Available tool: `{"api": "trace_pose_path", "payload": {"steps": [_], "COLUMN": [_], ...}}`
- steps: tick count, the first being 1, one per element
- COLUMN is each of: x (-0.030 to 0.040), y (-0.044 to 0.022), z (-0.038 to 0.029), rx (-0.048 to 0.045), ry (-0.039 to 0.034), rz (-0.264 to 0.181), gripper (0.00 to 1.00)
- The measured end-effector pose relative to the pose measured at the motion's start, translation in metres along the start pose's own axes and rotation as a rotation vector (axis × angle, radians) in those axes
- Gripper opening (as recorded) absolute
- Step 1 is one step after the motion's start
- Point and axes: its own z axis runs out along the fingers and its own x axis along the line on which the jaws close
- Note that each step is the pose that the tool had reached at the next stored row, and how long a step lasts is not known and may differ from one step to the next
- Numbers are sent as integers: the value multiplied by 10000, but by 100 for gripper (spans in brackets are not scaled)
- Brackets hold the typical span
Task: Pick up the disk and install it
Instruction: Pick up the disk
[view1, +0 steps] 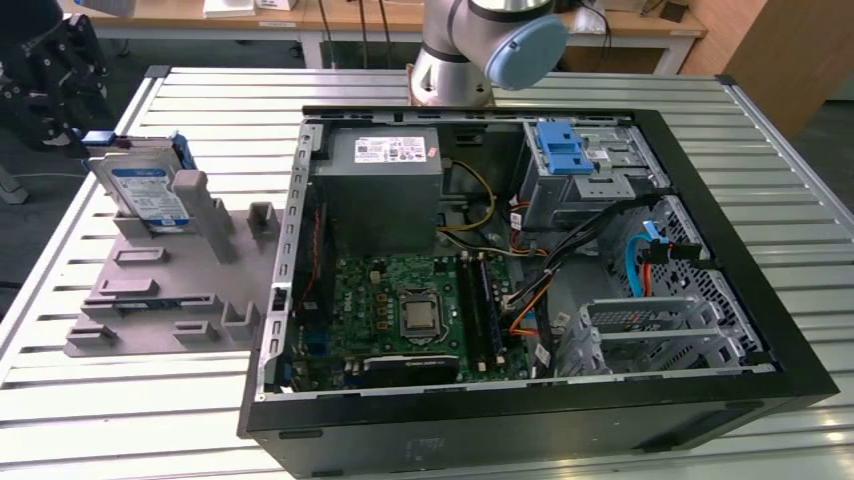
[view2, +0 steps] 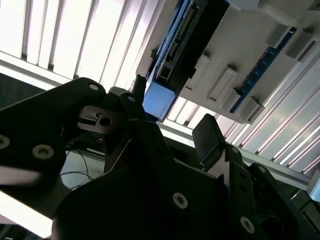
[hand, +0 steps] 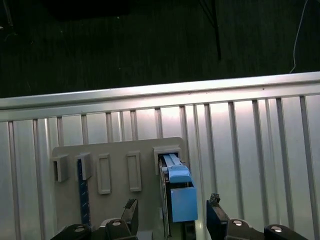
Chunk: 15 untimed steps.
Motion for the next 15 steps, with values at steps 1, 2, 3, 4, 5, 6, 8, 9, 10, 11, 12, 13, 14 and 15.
{"api": "trace_pose_path", "payload": {"steps": [1, 2, 3, 4, 5, 6, 8, 9, 10, 11, 12, 13, 14, 15], "x": [-3, -5, -7, -9, -11, -15, -25, -30, -34, -36, -37, -40, -43, -46], "y": [6, 13, 17, 20, 23, 26, 29, 30, 31, 31, 33, 35, 37, 39], "z": [10, 20, 31, 41, 52, 62, 78, 84, 89, 95, 103, 111, 119, 131], "rx": [1, 1, 1, 1, 1, 1, -1, 0, 1, 1, 3, 3, 1, 2], "ry": [-1, -1, -1, -1, -1, -1, 0, 0, -1, -1, -2, -2, -1, -1], "rz": [0, 0, 0, 0, -1, 0, 0, 0, 0, -1, -1, 0, 1, 0], "gripper": [65, 65, 65, 65, 65, 65, 65, 65, 63, 63, 56, 56, 56, 56]}}
